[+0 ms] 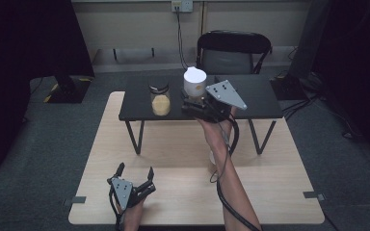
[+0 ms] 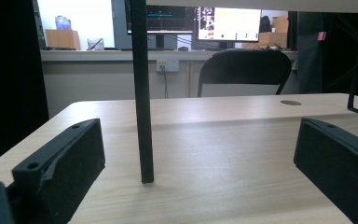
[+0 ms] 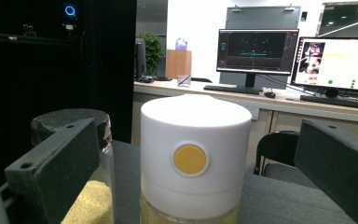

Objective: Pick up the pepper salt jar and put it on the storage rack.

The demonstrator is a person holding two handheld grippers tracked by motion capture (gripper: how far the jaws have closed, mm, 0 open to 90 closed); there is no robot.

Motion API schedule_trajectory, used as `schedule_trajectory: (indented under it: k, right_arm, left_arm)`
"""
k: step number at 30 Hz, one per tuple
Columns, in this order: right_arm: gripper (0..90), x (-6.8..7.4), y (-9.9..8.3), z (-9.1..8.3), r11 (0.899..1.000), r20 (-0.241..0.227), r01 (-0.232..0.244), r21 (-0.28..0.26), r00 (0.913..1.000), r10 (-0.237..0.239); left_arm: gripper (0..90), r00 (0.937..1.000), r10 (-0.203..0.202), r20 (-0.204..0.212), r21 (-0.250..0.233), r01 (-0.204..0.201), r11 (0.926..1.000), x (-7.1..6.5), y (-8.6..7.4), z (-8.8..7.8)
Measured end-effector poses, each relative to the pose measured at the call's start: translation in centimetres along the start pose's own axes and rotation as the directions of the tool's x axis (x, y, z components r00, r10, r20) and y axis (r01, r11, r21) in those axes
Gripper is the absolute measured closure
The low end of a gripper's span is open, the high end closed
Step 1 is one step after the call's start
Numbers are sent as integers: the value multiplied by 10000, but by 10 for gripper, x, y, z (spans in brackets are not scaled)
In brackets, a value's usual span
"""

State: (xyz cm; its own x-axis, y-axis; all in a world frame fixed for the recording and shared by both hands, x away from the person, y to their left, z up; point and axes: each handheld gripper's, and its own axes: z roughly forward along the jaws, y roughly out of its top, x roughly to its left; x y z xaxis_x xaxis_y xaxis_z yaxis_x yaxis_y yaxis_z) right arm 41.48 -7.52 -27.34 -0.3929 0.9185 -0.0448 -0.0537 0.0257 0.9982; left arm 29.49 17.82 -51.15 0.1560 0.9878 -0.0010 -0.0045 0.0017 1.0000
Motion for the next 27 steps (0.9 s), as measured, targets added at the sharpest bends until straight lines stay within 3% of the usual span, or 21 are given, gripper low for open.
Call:
schedule_trajectory:
  k: [7,11,18,27]
  right_arm:
    - [0,-3,-2,-9,10000,-33,14,-94,10000,-14]
    - [0,-5,1,-18,9983,-61,-164,-556,9999,160]
    - [0,-3,1,-25,9983,-98,94,-583,9999,-100]
    - [0,-11,-7,-34,9977,-25,-27,-684,10000,25]
  left_arm:
    - [14,10000,1,1,3,-1,10000,0,0,0]
    - [14,10000,1,-1,3,-1,10000,0,0,0]
    - [14,10000,0,0,1,0,10000,0,0,0]
    - [14,10000,-6,0,-3,6,10000,0,0,0]
